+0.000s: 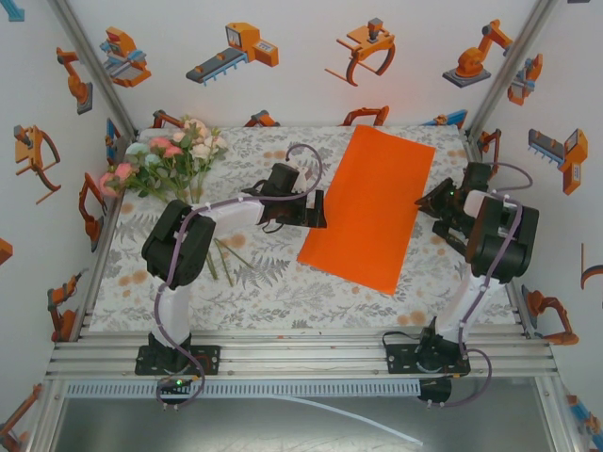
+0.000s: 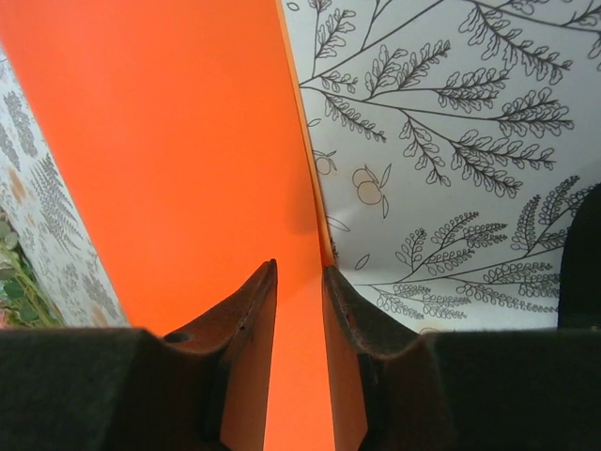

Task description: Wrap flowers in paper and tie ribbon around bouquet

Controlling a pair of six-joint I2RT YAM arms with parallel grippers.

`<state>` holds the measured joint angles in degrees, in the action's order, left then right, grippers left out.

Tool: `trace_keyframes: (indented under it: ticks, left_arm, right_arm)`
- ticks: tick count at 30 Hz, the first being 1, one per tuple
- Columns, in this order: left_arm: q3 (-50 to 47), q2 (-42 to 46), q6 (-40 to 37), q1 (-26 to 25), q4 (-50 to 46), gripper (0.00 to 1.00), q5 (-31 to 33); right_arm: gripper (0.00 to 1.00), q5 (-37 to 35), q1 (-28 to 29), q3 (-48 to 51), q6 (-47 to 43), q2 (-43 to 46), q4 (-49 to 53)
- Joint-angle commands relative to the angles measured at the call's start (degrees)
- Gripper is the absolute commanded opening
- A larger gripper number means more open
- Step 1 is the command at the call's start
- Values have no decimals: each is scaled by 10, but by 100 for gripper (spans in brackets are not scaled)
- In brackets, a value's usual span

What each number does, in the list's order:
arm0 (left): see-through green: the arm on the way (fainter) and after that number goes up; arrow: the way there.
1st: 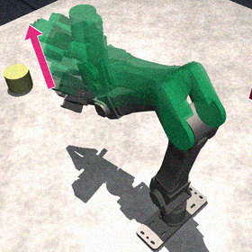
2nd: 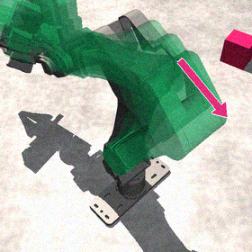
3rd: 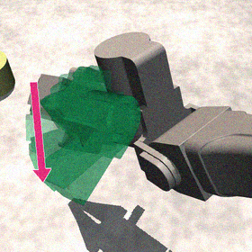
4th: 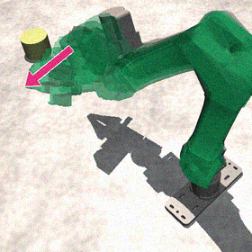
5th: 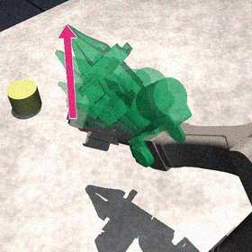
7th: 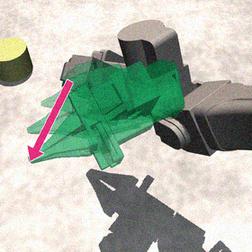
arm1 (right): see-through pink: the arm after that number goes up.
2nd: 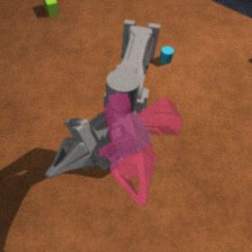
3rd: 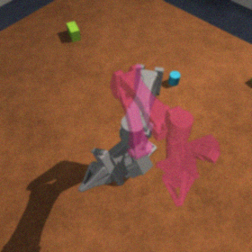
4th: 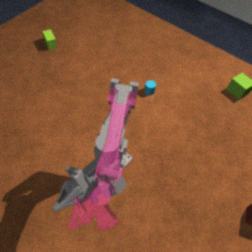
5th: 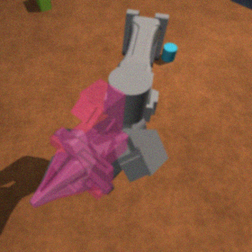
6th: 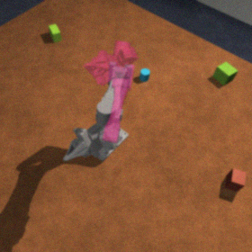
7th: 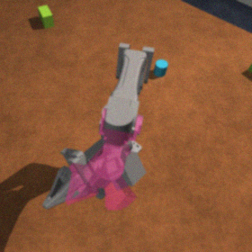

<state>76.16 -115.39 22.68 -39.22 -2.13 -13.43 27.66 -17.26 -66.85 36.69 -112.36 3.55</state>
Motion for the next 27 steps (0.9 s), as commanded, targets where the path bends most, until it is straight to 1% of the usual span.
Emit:
trace_keyframes:
  ticks: [1,8,9,11,12,15,19,27]
  left_arm:
    - [13,-17,8,4,-12,98,-11]
    - [18,-22,9,4,-15,98,-9]
    - [19,-23,9,4,-15,97,-9]
    - [22,-25,9,4,-17,97,-10]
    - [24,-27,9,4,-18,97,-10]
    - [28,-29,8,3,-20,98,-11]
    - [29,-33,9,4,-20,98,-12]
    - [32,-42,9,3,-22,97,-21]
  right_arm:
    - [28,8,4,-22,7,-11,-3]
    - [30,7,4,-24,4,-16,-2]
    - [31,7,4,-23,3,-16,-1]
    - [39,4,4,-26,3,-17,1]
    - [39,5,4,-26,3,-18,1]
    - [38,4,4,-27,2,-17,3]
    - [35,3,4,-23,-3,-12,-1]
    - [35,29,5,-21,2,-19,-16]
